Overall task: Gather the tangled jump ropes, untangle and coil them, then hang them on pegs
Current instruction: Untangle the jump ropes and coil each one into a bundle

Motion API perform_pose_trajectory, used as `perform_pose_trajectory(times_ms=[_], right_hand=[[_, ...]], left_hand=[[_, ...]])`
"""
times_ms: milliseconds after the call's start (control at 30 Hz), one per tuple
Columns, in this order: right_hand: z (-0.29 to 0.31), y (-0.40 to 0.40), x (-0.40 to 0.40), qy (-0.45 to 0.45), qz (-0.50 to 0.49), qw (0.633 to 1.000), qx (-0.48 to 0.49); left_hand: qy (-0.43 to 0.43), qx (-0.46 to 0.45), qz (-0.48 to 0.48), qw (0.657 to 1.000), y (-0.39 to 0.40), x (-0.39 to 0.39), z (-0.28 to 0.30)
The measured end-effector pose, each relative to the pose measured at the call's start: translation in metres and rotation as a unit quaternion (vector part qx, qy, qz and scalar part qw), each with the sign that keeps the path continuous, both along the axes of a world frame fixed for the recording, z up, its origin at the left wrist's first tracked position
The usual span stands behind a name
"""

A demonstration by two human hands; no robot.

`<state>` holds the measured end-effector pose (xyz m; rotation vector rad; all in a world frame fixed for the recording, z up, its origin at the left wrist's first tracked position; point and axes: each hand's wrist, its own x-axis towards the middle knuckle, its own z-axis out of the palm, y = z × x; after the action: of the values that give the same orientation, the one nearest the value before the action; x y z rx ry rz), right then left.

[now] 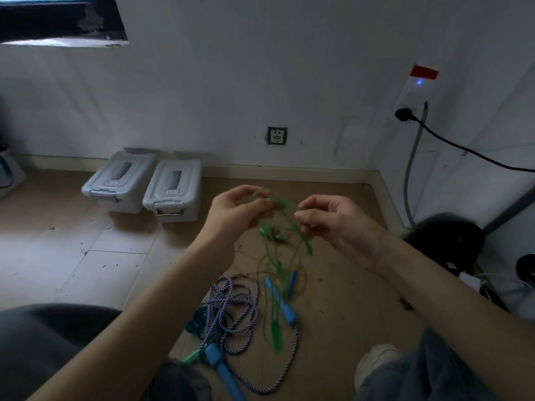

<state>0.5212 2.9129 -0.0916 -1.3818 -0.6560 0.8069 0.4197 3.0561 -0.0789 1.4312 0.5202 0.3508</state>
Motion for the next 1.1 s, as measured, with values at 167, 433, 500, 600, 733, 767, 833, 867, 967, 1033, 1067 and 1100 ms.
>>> perform_pose_trajectory(times_ms=[167,433,500,600,733,767,833,867,967,1033,1067,1100], right_hand=[[-0.001,0.000,-0.004,-0.059,0.007,0.994,-0.090],[0.012,0.000,0.009,0.269,-0.143,0.947,0.098],[0.016,0.000,0.009,0.253,-0.099,0.959,0.083],[0.012,-0.003,0.009,0.061,0.005,0.993,-0.097],[0.004,-0.004,0.008,-0.002,0.064,0.988,-0.143],[0.003,-0.004,0.012,0.008,0.003,0.993,-0.115],[0.002,-0.005,0.021,0.077,-0.135,0.987,-0.029],[0.000,-0.006,0.025,0.139,-0.186,0.972,0.023],[-0.005,-0.008,0.034,0.300,-0.264,0.905,0.144],[-0.001,-0.010,0.035,0.281,-0.215,0.929,0.110],[0.001,-0.012,0.033,0.234,-0.141,0.960,0.058],[0.004,-0.014,0.030,0.171,-0.045,0.984,-0.014]], left_hand=[[0.076,-0.135,-0.069,0.986,0.000,0.001,-0.001],[0.165,-0.028,-0.072,0.983,0.009,0.003,-0.012],[0.134,-0.116,-0.020,0.984,0.018,0.002,-0.017],[0.051,-0.242,0.000,0.969,0.029,-0.003,-0.019],[0.059,-0.173,-0.039,0.982,0.024,-0.003,-0.019],[0.081,-0.102,-0.037,0.991,0.022,-0.004,-0.020],[0.111,-0.035,-0.027,0.993,0.021,-0.005,-0.024],[0.110,-0.059,-0.023,0.992,0.021,-0.005,-0.025],[0.031,-0.305,-0.001,0.952,0.029,0.000,-0.020],[-0.034,-0.374,-0.006,0.927,0.037,0.000,-0.016],[-0.045,-0.368,-0.017,0.928,0.039,0.000,-0.014],[-0.038,-0.340,-0.037,0.939,0.039,-0.001,-0.012]])
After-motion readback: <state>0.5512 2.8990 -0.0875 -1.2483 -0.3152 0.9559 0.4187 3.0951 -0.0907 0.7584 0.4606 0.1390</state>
